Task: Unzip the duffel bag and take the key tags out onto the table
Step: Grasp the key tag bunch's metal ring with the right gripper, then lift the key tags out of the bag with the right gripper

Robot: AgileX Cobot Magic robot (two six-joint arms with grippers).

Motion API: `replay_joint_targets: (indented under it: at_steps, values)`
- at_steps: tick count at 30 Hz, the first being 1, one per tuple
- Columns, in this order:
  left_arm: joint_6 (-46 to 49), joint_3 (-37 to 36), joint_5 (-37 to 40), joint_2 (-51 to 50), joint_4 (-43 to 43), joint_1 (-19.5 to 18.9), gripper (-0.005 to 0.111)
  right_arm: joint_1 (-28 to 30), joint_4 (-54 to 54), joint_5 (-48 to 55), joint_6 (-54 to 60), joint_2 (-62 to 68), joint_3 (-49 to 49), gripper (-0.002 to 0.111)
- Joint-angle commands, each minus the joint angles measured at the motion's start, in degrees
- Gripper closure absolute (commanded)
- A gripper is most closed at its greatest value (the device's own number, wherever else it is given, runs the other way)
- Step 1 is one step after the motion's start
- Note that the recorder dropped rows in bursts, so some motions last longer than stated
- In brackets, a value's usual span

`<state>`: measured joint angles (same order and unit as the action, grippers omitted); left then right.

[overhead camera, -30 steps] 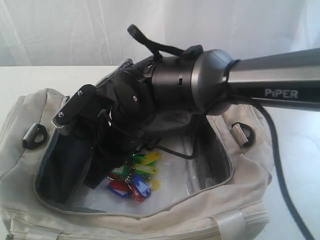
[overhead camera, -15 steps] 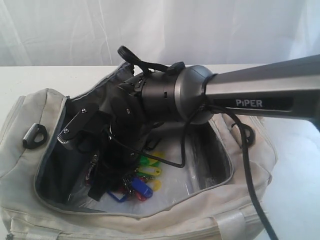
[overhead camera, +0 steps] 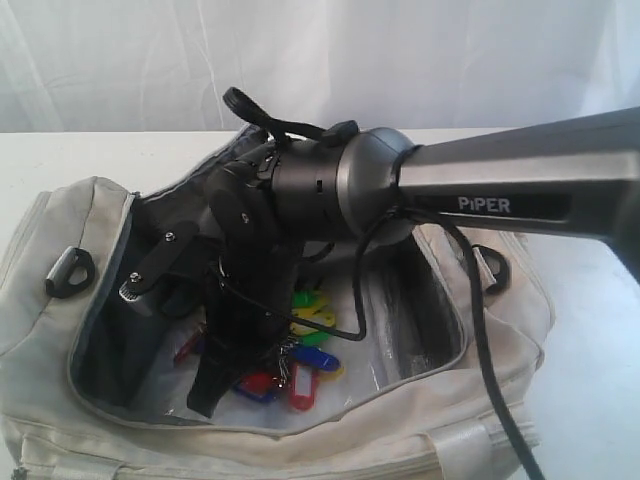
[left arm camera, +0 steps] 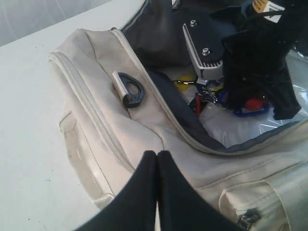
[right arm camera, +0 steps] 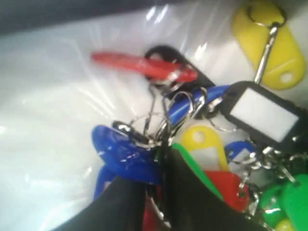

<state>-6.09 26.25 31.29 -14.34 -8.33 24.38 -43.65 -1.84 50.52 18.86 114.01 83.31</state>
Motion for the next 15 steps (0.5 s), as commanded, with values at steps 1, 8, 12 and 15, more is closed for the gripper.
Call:
replay_joint_targets:
  at_steps: [1, 8, 12, 15]
  values:
    - [-0.55, -0.39, -0.1, 0.37, 0.0, 0.34, 0.107, 0.23, 1.44, 2.46, -1.06, -4.68, 0.83, 0.108]
    - [-0.55, -0.39, 0.01, 0.37, 0.0, 0.34, 0.107, 0.23, 1.84, -0.06, -1.17, -10.91, 1.54, 0.108]
    - [-0.55, -0.39, 0.12, 0.37, 0.0, 0.34, 0.107, 0.23, 1.84, -0.06, -1.17, -12.23, 1.54, 0.108]
    - [-0.55, -0.39, 0.12, 0.37, 0.0, 0.34, 0.107, 0.23, 1.84, -0.57, -1.17, -12.95, 1.54, 0.108]
